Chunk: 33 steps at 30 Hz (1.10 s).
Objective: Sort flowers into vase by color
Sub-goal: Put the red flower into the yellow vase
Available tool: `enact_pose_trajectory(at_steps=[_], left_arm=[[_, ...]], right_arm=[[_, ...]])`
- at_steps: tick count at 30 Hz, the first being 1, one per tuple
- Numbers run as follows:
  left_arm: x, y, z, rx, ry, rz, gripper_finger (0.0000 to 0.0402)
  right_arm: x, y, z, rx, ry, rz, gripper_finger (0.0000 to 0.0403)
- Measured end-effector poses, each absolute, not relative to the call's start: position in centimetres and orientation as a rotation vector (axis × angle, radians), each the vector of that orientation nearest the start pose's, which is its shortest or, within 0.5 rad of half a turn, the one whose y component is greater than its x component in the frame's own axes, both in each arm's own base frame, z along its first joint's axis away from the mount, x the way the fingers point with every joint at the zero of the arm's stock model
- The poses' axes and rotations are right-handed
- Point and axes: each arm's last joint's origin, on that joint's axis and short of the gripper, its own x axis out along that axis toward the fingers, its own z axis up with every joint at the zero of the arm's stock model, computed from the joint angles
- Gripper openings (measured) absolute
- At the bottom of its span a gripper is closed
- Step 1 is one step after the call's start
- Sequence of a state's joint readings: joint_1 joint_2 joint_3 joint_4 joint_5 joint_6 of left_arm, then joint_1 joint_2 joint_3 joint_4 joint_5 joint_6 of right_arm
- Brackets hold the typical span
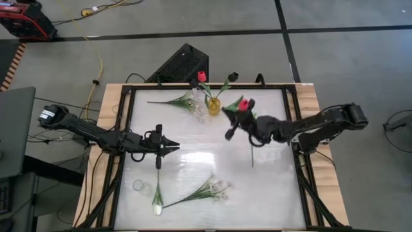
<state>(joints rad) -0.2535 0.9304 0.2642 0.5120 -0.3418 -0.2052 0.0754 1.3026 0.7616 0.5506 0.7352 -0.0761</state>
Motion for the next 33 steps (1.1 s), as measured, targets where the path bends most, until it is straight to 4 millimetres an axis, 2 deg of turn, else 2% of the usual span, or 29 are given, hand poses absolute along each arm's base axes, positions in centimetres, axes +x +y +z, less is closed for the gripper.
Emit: enact_pose_trajectory(at_steps=[5,9,27,33], left_arm=[[18.3,-3.7,19.5,-0.179,0.142,0.119,0.0057],[18.3,-3.7,19.5,-0.184,0.149,0.111,0.0057],[18.2,-3.7,19.0,-0.192,0.195,0.111,0.0057],[18.2,-3.7,18.9,-0.199,0.202,0.106,0.0057]], right_arm=[[27.9,-2.6,28.6,-0.092,0.02,-0.72,0.0022],[27.9,-3.8,28.4,-0.085,0.031,-0.727,0.0022],[27.8,-4.7,28.5,-0.061,0.01,-0.723,0.0024],[29.3,-5.5,26.7,-0.068,0.036,-0.739,0.0025]])
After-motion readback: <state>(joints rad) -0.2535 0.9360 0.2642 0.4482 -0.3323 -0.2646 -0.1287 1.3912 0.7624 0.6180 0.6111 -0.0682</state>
